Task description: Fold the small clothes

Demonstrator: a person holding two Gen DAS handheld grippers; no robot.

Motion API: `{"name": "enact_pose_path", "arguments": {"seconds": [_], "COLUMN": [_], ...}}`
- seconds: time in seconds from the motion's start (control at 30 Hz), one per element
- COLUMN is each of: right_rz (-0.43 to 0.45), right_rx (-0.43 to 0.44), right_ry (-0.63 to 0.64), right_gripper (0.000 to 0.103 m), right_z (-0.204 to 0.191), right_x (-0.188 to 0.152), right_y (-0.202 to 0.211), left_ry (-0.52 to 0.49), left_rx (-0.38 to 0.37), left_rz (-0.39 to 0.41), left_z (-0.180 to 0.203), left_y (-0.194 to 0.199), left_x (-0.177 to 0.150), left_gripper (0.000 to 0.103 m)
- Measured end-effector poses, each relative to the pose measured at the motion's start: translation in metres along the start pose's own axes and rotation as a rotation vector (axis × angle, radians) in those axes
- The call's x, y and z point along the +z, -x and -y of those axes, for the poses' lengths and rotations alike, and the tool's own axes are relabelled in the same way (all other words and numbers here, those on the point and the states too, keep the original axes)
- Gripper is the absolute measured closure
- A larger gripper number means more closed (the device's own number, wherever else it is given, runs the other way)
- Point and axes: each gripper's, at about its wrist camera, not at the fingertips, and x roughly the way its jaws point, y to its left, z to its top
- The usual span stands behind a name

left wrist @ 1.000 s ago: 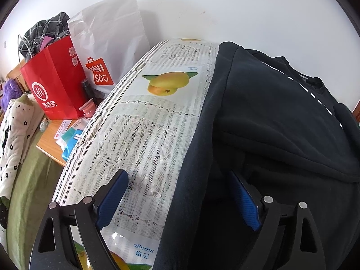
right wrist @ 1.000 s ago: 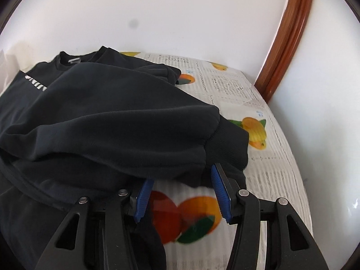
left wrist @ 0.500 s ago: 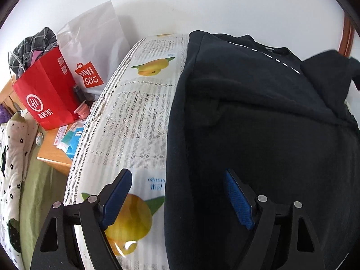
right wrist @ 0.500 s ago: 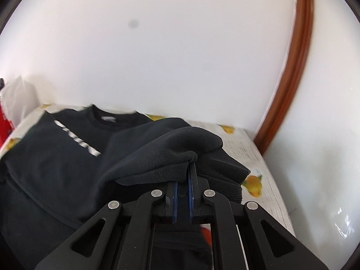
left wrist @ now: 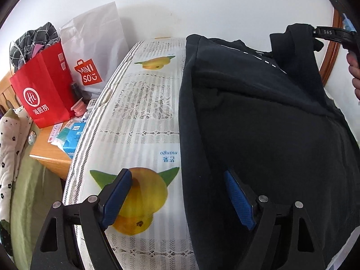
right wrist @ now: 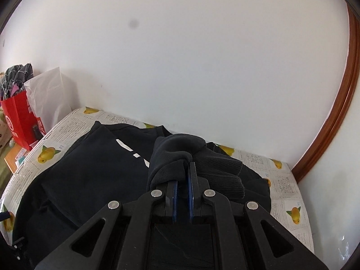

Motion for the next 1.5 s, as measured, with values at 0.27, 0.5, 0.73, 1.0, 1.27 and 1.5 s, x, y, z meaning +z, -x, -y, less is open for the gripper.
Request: {"name": "enact_pose_path", "arguments": {"seconds": [0.27, 0.5, 0.73, 1.0, 1.27, 1.5], "right_rz": [-0.164, -0.218, -0.216, -0.215, -0.272, -0.243], "right_rx": [0.056, 0.098, 0.111, 0.113, 0.112, 0.060], "right_ry": [0.017, 0.046, 0.046, -0.077, -0.169, -0.154], "right_gripper": [0.084, 0.041, 0.032, 0.032, 0.032, 0.032], "right_z": [-0.038, -0.031, -0.008, 0.031, 0.067, 0.085], "right_x": [-0.022, -0.043, -0.072, -0.113, -0.157, -0.188], "right_y": [-0.051, -0.044, -0.020, 0.014, 0.034, 0.048], "left_ry": [-0.018, -0.019, -0.020, -0.025, -0.013, 0.001], "left_rx": [-0.004, -0.007, -0.005, 0.007, 0.025, 0.039], "left_rz": [0.002, -0.001, -0.001, -0.004, -0.012, -0.020], "left_z": [0.001, 0.002, 0.002, 0.003, 0.001, 0.001], "left_y": [0.000, -0.001, -0.001, -0.002, -0.004, -0.003], "left_x": [-0.003, -0.003, -0.003, -0.003, -0.003, -0.003], "left_gripper": [0.020, 0.018, 0.018, 0.015, 0.009, 0.007]}}
